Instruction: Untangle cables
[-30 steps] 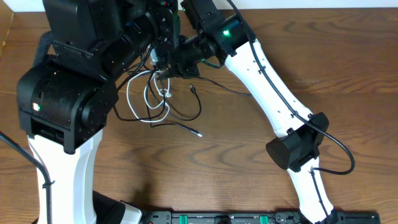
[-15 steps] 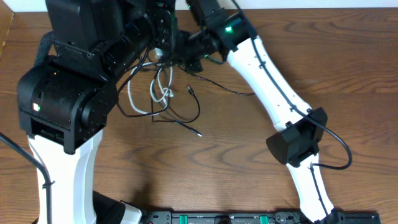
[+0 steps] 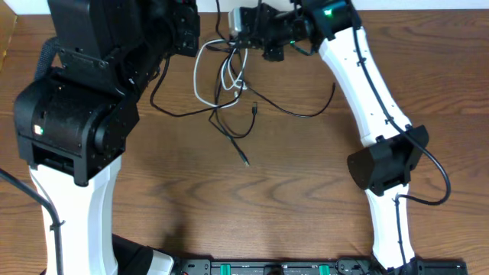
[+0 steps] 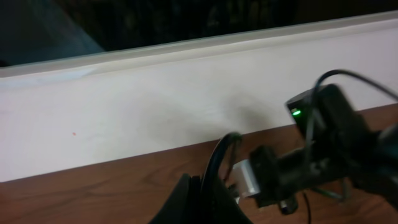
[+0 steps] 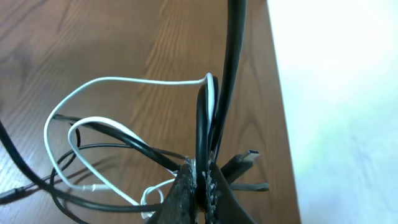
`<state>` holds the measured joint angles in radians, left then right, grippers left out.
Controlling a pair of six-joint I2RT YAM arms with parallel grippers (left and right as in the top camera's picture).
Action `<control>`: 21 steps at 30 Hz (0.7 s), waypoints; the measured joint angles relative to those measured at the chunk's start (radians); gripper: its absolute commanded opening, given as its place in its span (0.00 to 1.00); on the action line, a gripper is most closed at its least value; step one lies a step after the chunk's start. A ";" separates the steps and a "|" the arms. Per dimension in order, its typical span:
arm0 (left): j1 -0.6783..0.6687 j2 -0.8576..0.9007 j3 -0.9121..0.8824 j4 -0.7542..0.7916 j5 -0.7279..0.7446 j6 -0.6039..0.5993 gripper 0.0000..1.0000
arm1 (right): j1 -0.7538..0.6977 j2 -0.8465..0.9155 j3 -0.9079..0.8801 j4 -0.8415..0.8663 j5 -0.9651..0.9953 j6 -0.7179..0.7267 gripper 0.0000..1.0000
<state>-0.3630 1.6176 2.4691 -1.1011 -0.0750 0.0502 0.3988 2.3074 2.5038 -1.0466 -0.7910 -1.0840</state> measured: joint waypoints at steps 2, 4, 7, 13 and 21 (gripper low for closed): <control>0.008 0.001 0.000 -0.003 -0.003 0.000 0.08 | -0.007 -0.017 -0.001 0.001 0.002 0.000 0.01; 0.017 0.008 0.000 -0.010 -0.005 0.000 0.08 | -0.014 -0.043 -0.001 0.002 0.002 0.000 0.01; 0.029 0.034 0.001 -0.021 -0.006 0.000 0.08 | -0.021 -0.095 -0.001 0.004 0.003 0.001 0.01; 0.082 0.120 0.000 -0.049 -0.010 0.001 0.72 | -0.041 -0.183 -0.001 0.004 0.002 0.001 0.01; 0.155 0.140 0.000 -0.055 -0.014 -0.005 0.98 | -0.063 -0.204 -0.001 0.004 0.034 0.014 0.01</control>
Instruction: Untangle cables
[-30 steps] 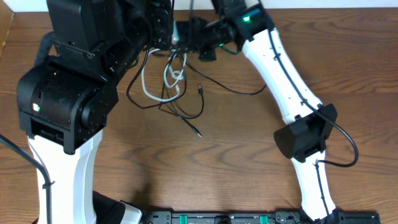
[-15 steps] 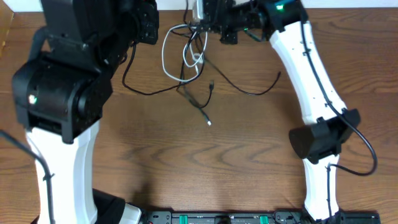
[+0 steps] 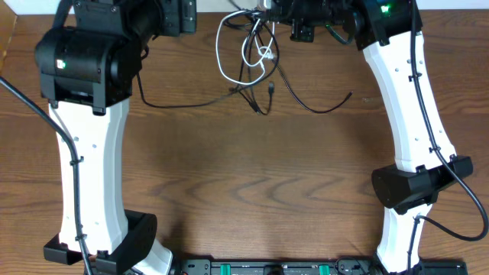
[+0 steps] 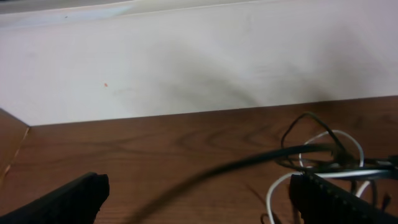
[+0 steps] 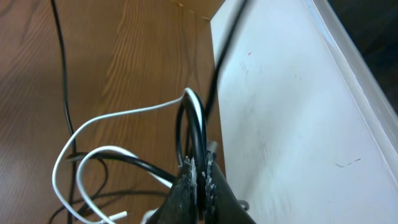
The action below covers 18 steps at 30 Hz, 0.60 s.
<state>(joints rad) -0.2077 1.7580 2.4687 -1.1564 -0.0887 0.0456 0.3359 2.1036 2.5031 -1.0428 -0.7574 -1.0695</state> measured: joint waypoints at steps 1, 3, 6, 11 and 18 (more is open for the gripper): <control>0.006 0.000 0.000 0.000 0.000 -0.001 0.98 | 0.000 0.000 0.000 0.003 0.002 0.000 0.01; 0.018 0.000 0.000 0.001 0.007 -0.005 0.98 | 0.000 0.000 0.000 0.018 0.005 0.004 0.01; 0.025 0.000 0.000 0.001 0.012 -0.008 0.98 | 0.000 -0.001 0.000 0.043 0.007 0.015 0.01; 0.024 0.002 -0.003 -0.019 0.097 -0.011 0.98 | 0.000 -0.008 0.000 0.091 0.006 0.040 0.01; 0.023 0.025 -0.008 -0.080 0.381 0.109 0.97 | 0.000 -0.032 0.000 0.161 -0.006 0.107 0.01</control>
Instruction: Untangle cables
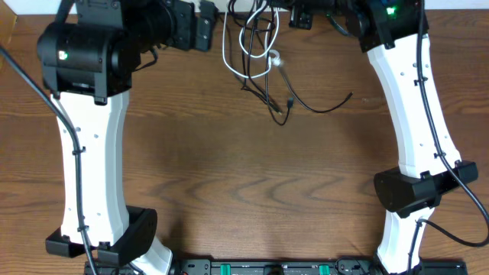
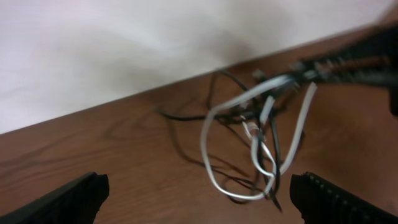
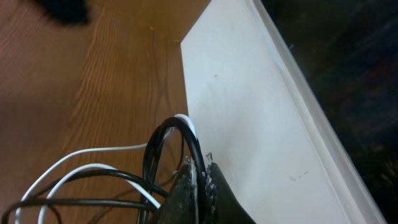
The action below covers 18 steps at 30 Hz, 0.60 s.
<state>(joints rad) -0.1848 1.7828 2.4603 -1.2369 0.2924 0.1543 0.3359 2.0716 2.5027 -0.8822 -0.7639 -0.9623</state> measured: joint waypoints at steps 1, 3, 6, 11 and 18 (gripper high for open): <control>0.000 0.002 0.000 -0.009 0.024 0.012 0.97 | 0.000 -0.003 0.000 0.002 0.000 0.006 0.01; 0.000 0.003 -0.001 -0.024 0.055 0.032 0.97 | 0.000 -0.009 0.000 0.007 -0.003 0.015 0.01; 0.000 0.003 -0.001 -0.051 0.107 0.070 0.96 | 0.002 -0.014 0.000 0.022 -0.009 0.023 0.01; 0.000 0.003 -0.001 -0.084 0.194 0.152 0.70 | 0.011 -0.014 0.000 0.070 -0.020 0.052 0.01; 0.000 0.003 -0.001 -0.114 0.284 0.246 0.68 | 0.018 -0.014 0.000 0.102 -0.034 0.100 0.01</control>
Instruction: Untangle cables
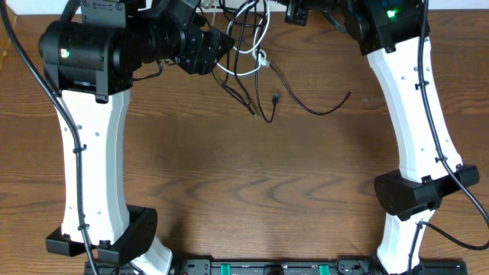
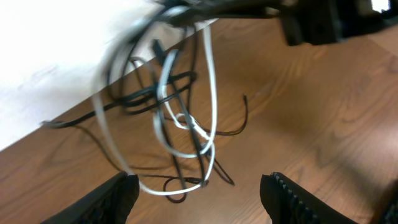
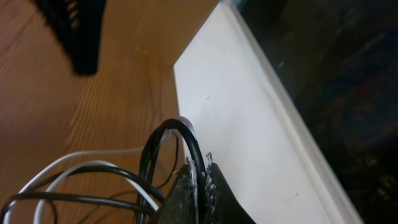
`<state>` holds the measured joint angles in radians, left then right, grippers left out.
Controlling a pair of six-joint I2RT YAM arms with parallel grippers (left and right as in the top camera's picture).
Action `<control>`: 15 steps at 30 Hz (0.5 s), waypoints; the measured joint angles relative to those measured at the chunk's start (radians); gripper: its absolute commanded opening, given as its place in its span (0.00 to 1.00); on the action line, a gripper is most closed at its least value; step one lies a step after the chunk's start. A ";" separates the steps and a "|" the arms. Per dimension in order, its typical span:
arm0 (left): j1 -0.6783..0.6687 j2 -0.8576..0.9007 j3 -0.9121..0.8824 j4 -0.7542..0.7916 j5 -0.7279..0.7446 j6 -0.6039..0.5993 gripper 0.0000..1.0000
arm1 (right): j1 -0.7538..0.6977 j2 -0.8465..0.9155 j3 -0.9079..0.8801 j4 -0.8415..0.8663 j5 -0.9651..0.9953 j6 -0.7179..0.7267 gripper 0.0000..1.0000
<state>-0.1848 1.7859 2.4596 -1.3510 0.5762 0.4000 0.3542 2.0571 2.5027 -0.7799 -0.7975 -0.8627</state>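
A tangle of black cables [image 1: 246,30] and a white cable [image 1: 243,70] hangs at the back of the table. My right gripper [image 3: 199,173] is shut on a black loop [image 3: 163,140] at the top of the tangle, with the white cable [image 3: 56,174] sagging below. Loose black ends [image 1: 273,98] trail on the wood. My left gripper [image 2: 202,190] is open just left of the tangle, its fingers [image 2: 115,200] wide apart. The white cable [image 2: 210,93] and the black strands [image 2: 149,99] dangle in front of it, not between its pads.
A white wall [image 3: 249,124] borders the back edge of the brown wooden table [image 1: 252,191]. A long black cable end [image 1: 336,103] lies to the right of the tangle. Both arm bases [image 1: 107,244] stand near the front edge.
My left gripper has moved right and closer to the hanging tangle, and its jaws stand less far apart. The right gripper still holds the bundle at the same spot.
Both grippers were shut on cables close together at the back of the table. Then the left gripper was open and apart, with a black cable stretched across. After that it faced the tangle held up by the right gripper, and now it is close beside it.
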 measured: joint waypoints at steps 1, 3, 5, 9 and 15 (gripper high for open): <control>0.000 0.000 0.000 0.000 0.010 0.010 0.68 | 0.001 0.000 0.000 0.016 -0.003 0.020 0.01; 0.000 0.001 0.000 0.001 0.025 0.023 0.68 | 0.002 -0.001 0.000 0.027 -0.014 0.042 0.01; 0.000 0.006 0.000 0.001 0.031 0.029 0.68 | 0.003 -0.003 0.000 0.035 -0.031 0.062 0.01; 0.000 0.043 0.000 0.001 0.018 0.041 0.63 | 0.004 -0.014 0.000 0.037 -0.056 0.088 0.01; 0.000 0.126 0.000 0.053 -0.037 0.041 0.61 | 0.004 -0.040 0.000 0.034 -0.071 0.126 0.01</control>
<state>-0.1848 1.9118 2.4592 -1.2984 0.5388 0.4412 0.3580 2.0171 2.5027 -0.7460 -0.8684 -0.7368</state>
